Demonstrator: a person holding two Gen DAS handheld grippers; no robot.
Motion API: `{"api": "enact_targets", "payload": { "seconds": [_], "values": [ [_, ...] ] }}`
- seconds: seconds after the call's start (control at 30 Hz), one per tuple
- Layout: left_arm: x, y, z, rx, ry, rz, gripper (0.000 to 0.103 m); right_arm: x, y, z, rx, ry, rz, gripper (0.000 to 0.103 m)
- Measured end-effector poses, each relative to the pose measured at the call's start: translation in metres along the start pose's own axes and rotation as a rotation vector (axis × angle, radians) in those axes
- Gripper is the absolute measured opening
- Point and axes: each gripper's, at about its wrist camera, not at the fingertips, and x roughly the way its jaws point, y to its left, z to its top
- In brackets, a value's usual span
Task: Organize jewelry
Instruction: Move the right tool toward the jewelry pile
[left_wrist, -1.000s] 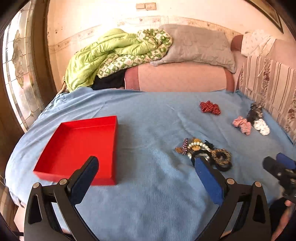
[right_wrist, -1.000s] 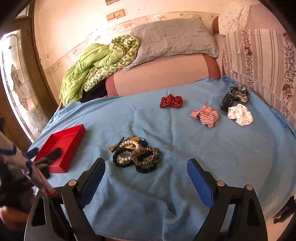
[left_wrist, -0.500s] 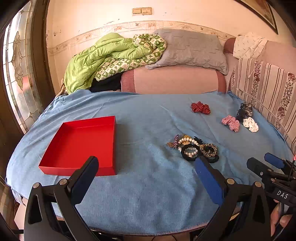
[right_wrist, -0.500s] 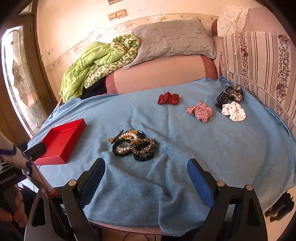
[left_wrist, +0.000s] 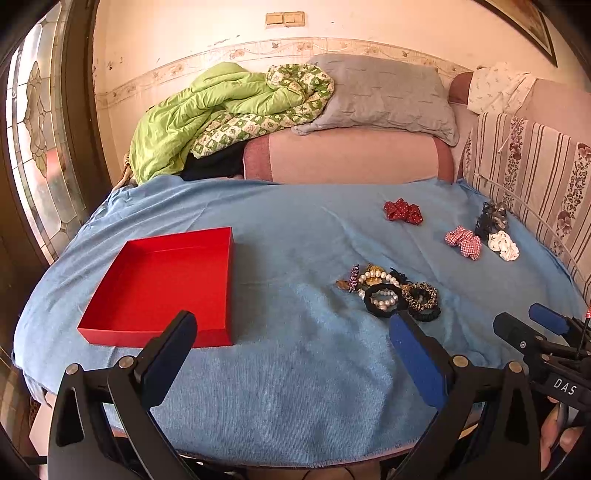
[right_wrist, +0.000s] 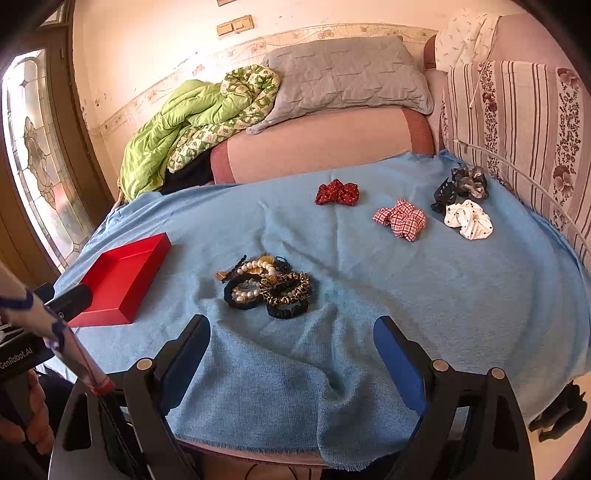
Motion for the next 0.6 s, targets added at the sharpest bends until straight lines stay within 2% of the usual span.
{"api": "enact_targets", "payload": {
  "seconds": [0.6],
  "values": [
    [0.011, 0.004, -0.005, 0.004, 0.035, -0.007, 0.103, 0.002, 0.000, -0.001, -0.019, 0.008, -0.012, 0.093]
  ]
}}
